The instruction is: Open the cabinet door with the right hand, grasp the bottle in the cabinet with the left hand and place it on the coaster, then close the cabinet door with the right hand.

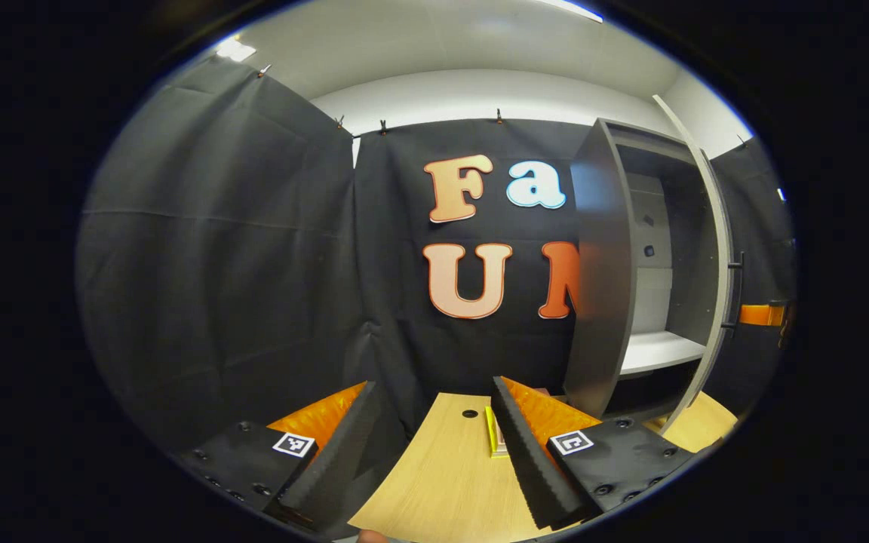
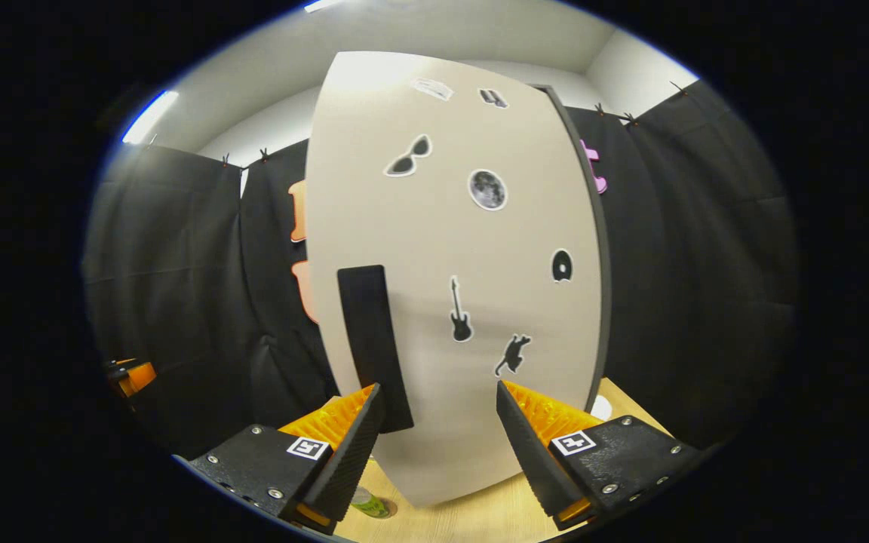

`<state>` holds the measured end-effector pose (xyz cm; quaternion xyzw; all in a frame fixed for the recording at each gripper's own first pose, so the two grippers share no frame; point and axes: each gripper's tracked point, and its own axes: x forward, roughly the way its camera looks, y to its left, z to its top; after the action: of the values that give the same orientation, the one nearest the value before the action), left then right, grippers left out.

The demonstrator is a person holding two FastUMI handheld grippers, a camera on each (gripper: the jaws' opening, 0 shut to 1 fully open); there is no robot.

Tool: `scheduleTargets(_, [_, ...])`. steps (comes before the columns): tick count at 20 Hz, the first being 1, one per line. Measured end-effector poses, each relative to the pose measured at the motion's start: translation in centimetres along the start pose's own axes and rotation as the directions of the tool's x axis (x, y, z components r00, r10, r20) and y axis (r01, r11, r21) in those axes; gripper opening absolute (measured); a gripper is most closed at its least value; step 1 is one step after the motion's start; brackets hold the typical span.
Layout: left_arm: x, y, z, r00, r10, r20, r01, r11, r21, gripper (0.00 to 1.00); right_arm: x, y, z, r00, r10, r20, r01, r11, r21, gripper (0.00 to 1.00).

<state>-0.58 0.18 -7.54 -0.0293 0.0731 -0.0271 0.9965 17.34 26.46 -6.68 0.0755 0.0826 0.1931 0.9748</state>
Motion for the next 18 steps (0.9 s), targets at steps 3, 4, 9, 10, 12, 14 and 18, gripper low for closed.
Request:
scheduleTargets(3, [0.3, 1.7, 0.0, 1.0, 0.016, 0.015, -0.016, 1.0, -0.002, 0.95, 0.3, 0.7, 0.0, 1.0, -0.015, 0.008, 0.015, 0.999, -0.03, 0.92])
scheduleTargets(4, [0.3, 2.2, 0.1, 1.0, 0.023, 0.018, -0.023, 1.0, 0.001, 0.95, 0.6, 0.8, 0.0, 1.0, -0.013, 0.008, 0.013, 1.0, -0.026, 0.92])
scheduleTargets(9, [0.9, 3.6, 0.3, 0.999, 0.034, 0.022, -0.034, 0.999, 0.004, 0.97, 1.6, 1.3, -0.1, 1.0, -0.007, 0.003, 0.007, 1.0, -0.013, 0.92])
scheduleTargets(10, [1.0, 3.8, 0.4, 0.999, 0.035, 0.024, -0.035, 0.999, 0.003, 0.97, 1.8, 1.4, -0.1, 1.0, -0.01, 0.003, 0.01, 1.0, -0.019, 0.92])
scheduleTargets(12, [1.0, 4.3, 0.7, 0.999, 0.04, 0.026, -0.04, 0.999, 0.004, 0.97, 2.7, 1.5, 0.1, 1.0, -0.014, 0.002, 0.014, 0.999, -0.03, 0.92])
scheduleTargets(14, [1.1, 4.7, 1.2, 0.998, 0.048, 0.029, -0.048, 0.999, 0.002, 0.97, 3.5, 1.6, 0.0, 1.0, -0.017, 0.0, 0.017, 0.999, -0.029, 0.92])
scheduleTargets(18, [1.1, 5.3, 1.9, 0.998, 0.051, 0.039, -0.05, 0.999, -0.004, 0.99, 4.6, 2.0, 0.0, 1.0, -0.023, -0.005, 0.023, 1.0, -0.006, 0.92])
